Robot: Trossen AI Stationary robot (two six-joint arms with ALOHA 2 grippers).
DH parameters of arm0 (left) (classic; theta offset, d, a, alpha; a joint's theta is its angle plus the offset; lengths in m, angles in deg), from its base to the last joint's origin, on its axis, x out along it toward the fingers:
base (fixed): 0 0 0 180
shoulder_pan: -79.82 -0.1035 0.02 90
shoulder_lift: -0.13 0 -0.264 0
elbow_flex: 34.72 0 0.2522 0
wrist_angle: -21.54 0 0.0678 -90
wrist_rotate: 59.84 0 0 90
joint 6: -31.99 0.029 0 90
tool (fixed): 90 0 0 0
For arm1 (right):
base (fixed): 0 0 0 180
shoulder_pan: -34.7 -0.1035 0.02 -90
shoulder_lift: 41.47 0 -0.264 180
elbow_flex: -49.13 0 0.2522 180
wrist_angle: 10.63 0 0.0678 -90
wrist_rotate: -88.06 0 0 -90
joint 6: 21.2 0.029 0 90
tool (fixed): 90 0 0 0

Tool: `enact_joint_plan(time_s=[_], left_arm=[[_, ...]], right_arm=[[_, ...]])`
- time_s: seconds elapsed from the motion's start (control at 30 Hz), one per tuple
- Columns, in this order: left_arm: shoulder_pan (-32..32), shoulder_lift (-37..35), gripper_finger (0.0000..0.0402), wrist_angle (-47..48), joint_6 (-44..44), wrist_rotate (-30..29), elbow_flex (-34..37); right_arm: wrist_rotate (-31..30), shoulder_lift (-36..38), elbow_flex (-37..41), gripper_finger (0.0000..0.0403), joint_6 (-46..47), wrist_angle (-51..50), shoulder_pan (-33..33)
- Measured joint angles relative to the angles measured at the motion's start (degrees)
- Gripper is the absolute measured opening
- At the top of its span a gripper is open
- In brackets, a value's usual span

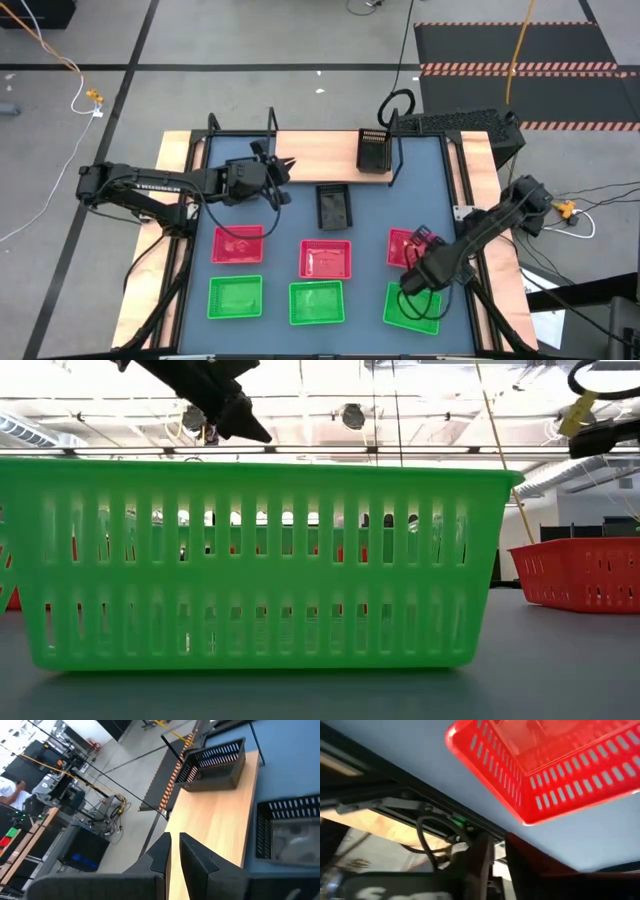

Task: Stack baskets on shelf by color
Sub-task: Put the right red bin on the shelf

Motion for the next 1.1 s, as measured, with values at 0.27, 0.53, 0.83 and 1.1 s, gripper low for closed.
enact_joint_plan(time_s=[0.27, 0.53, 0.83, 1.1], left_arm=[[0.00, 0.00, 0.0042, -5.65, 3.07, -0.05, 0.00], [-0.17, 0.00, 0.0042, -9.09, 5.45, -0.05, 0.00], [-0.17, 0.00, 0.0042, -9.52, 6.85, -0.05, 0.00], [-0.07, 0.00, 0.0042, -9.50, 6.41, -0.05, 0.00]], right_arm=[[-0.11, 2.73, 1.43, 0.0171, 3.09, 7.46, -1.02], [-5.26, 3.01, 9.12, 0.0225, 3.62, 8.58, -4.86], [-7.84, 3.03, 12.86, 0.0199, 5.05, 17.41, -5.43], [-6.23, 3.03, 13.20, 0.0064, 5.20, 23.02, -5.17]])
